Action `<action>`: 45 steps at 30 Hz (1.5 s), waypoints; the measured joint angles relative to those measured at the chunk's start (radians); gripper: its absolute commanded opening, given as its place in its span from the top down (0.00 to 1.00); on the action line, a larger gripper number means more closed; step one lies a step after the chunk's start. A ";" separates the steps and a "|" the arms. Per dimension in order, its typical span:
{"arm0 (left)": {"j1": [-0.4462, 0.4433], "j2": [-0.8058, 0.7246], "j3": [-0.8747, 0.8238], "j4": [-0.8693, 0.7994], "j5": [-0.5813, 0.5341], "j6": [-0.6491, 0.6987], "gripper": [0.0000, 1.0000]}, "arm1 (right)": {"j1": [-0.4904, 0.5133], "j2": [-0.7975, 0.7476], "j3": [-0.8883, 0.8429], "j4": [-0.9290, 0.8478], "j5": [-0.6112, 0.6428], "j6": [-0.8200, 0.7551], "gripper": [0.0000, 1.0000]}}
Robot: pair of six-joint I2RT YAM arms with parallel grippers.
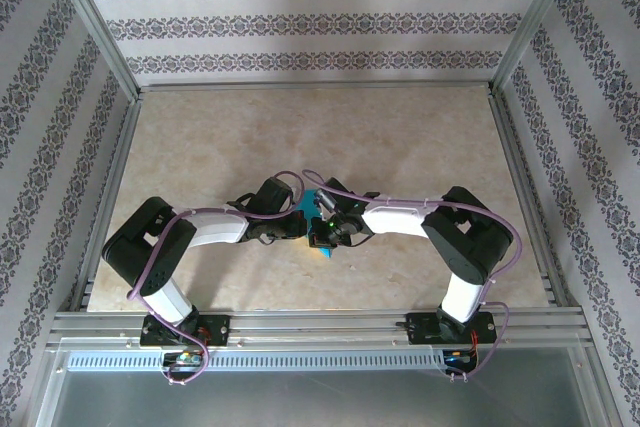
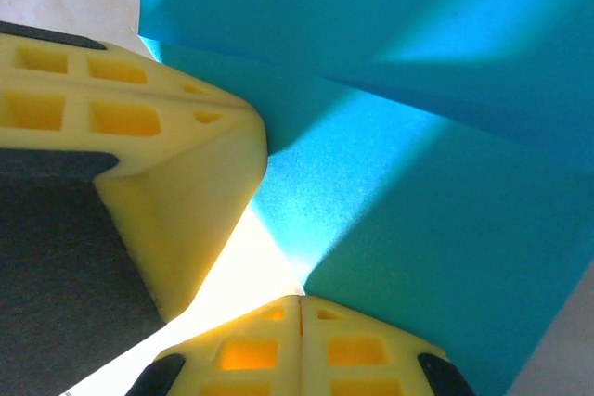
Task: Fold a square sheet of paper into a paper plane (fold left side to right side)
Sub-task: Third fold the triangle at the center of the table.
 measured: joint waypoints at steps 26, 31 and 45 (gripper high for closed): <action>-0.002 0.030 0.038 -0.005 -0.018 0.036 1.00 | -0.077 -0.225 -0.240 -0.010 0.007 0.003 1.00; -0.002 0.030 0.040 -0.007 -0.027 0.037 1.00 | -0.092 -0.266 -0.243 -0.084 0.008 -0.002 1.00; -0.002 0.030 0.041 -0.007 -0.027 0.036 1.00 | -0.050 -0.074 -0.047 0.032 -0.022 0.020 1.00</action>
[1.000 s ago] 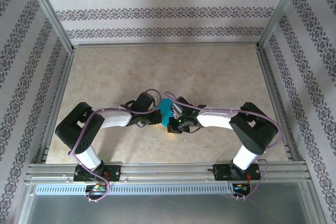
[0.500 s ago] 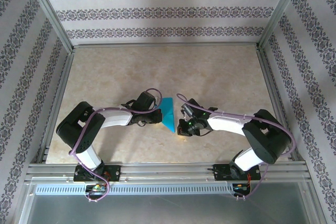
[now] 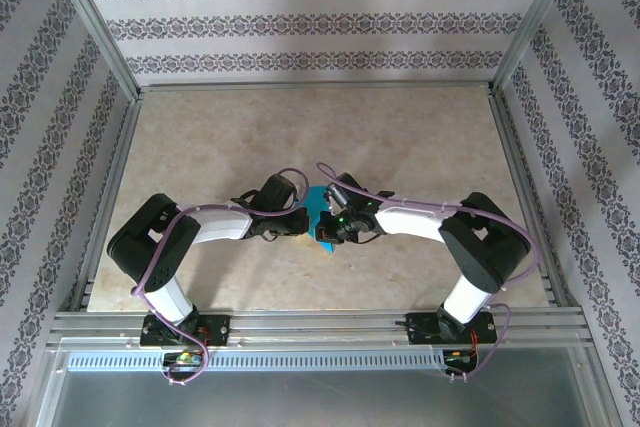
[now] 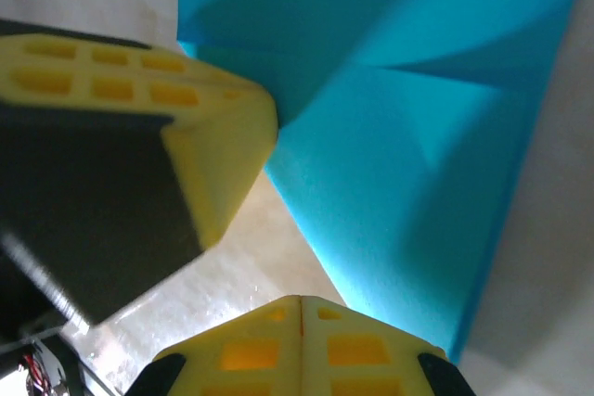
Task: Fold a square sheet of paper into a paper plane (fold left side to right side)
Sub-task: Third fold the triangle at the center of the table.
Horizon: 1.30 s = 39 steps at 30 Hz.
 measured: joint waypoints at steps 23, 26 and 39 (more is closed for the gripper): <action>0.000 0.000 0.000 0.000 0.000 0.000 1.00 | -0.002 -0.041 -0.115 0.050 0.001 -0.002 1.00; 0.000 -0.001 0.000 -0.002 0.000 0.000 1.00 | -0.002 -0.086 -0.153 0.018 0.001 -0.009 1.00; -0.028 -0.003 0.050 -0.082 -0.011 -0.014 0.83 | -0.171 -0.250 -0.192 -0.109 0.001 -0.152 0.69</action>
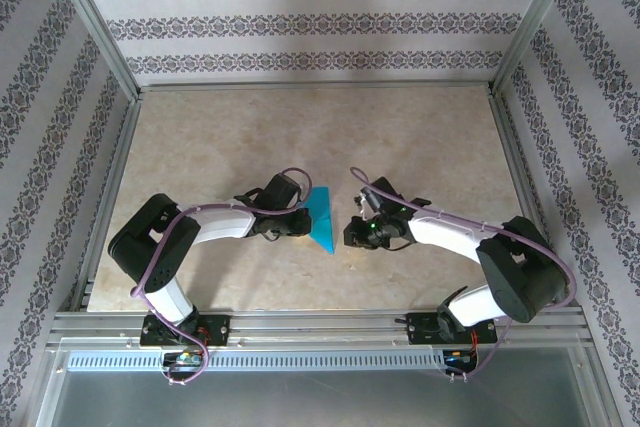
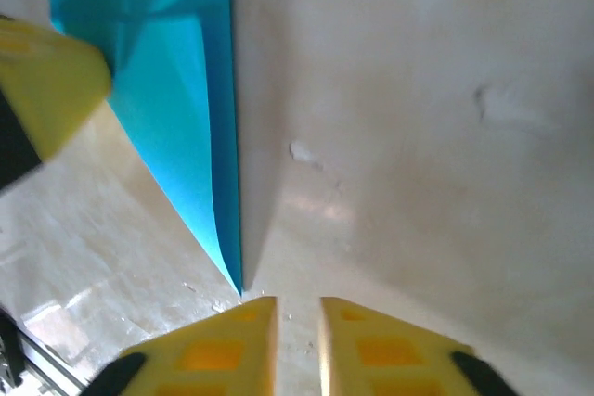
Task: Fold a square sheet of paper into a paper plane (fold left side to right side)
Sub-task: Fourth fold the wing at the center of the table.
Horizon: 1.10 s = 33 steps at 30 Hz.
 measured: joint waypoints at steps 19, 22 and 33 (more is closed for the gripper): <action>0.147 -0.300 -0.122 -0.040 -0.025 -0.079 0.46 | -0.045 0.208 0.090 0.313 -0.153 -0.224 0.52; 0.173 -0.296 -0.169 -0.018 0.003 -0.116 0.45 | -0.039 0.240 0.103 0.331 -0.166 -0.232 0.64; 0.227 -0.202 -0.182 0.139 0.107 -0.190 0.43 | -0.039 0.240 0.105 0.323 -0.177 -0.243 1.00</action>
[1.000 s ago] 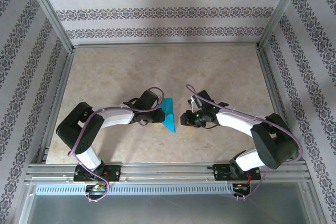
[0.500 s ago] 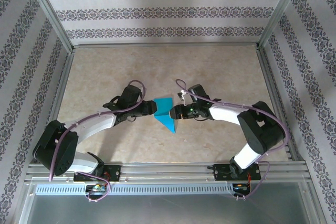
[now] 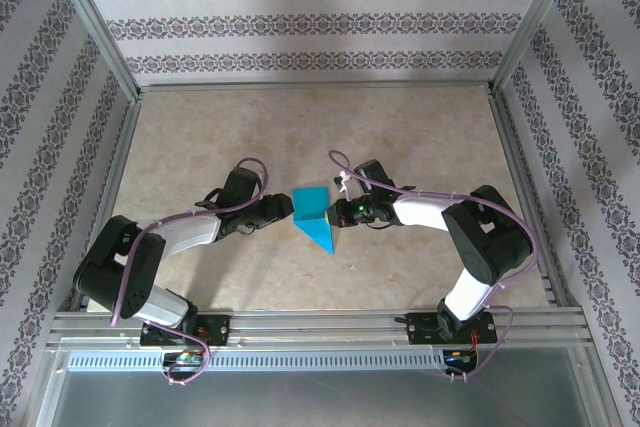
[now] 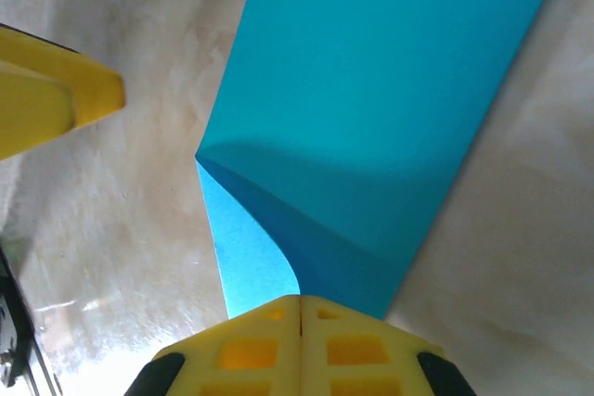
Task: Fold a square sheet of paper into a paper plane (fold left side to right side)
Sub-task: Fourth fold the wing at the center of the table.
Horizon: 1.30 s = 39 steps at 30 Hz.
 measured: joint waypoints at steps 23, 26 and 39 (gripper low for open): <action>0.007 0.226 0.113 0.151 0.141 -0.036 0.53 | -0.026 -0.119 -0.040 -0.001 0.000 0.003 1.00; 0.007 0.248 0.122 0.160 0.146 -0.042 0.60 | -0.028 -0.119 -0.041 0.001 0.000 0.004 1.00; 0.006 0.275 0.165 0.182 0.167 -0.052 0.82 | -0.008 -0.278 -0.045 -0.152 0.188 -0.016 0.52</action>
